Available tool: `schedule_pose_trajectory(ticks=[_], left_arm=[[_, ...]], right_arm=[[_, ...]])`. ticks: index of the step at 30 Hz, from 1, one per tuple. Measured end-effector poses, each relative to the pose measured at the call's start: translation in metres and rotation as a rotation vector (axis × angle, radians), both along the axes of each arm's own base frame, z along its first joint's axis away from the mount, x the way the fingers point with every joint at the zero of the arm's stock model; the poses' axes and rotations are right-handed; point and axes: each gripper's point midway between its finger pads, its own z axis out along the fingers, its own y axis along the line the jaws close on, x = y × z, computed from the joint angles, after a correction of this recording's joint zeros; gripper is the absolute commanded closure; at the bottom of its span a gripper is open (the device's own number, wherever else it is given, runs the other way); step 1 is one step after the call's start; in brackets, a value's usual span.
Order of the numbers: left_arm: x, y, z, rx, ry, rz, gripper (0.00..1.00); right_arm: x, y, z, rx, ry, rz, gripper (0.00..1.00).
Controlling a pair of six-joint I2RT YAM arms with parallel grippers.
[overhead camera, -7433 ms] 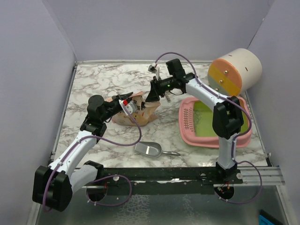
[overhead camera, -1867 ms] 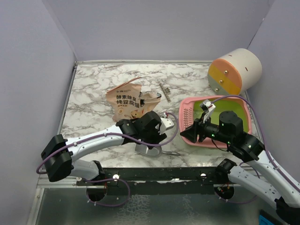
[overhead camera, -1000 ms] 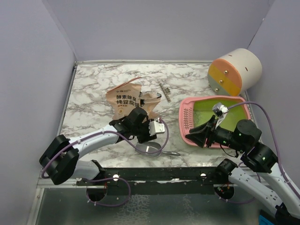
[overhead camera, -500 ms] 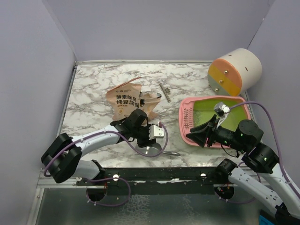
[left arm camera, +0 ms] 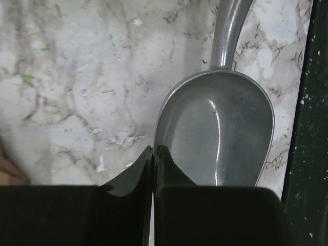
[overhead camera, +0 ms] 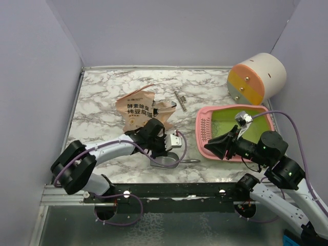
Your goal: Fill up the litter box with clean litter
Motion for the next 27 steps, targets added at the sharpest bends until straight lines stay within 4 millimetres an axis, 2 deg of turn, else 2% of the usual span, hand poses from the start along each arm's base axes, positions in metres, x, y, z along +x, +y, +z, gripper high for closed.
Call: schedule_pose_trajectory(ticks=[3, 9, 12, 16, 18, 22, 27], left_arm=[[0.007, 0.001, 0.024, -0.052, -0.074, 0.051, 1.0], [0.02, 0.016, 0.102, -0.295, -0.331, 0.206, 1.0], [0.022, 0.028, 0.135, -0.4, -0.424, 0.282, 1.0], [0.027, 0.042, 0.171, -0.484, -0.518, 0.367, 1.0], [0.029, 0.048, 0.18, -0.501, -0.539, 0.402, 1.0], [0.033, 0.051, 0.185, -0.496, -0.541, 0.437, 1.0], [0.034, 0.052, 0.187, -0.495, -0.536, 0.456, 1.0]], right_arm=[[0.007, -0.003, 0.0, 0.012, 0.022, -0.054, 0.64], [0.023, -0.003, 0.0, 0.009, 0.085, -0.136, 0.51], [0.037, 0.011, 0.011, -0.014, 0.12, -0.131, 0.48], [0.057, 0.041, 0.029, -0.038, 0.161, -0.067, 0.46], [0.065, 0.055, 0.03, -0.049, 0.18, -0.035, 0.45], [0.073, 0.077, 0.03, -0.069, 0.205, 0.042, 0.44], [0.069, 0.089, 0.028, -0.069, 0.216, 0.128, 0.45]])
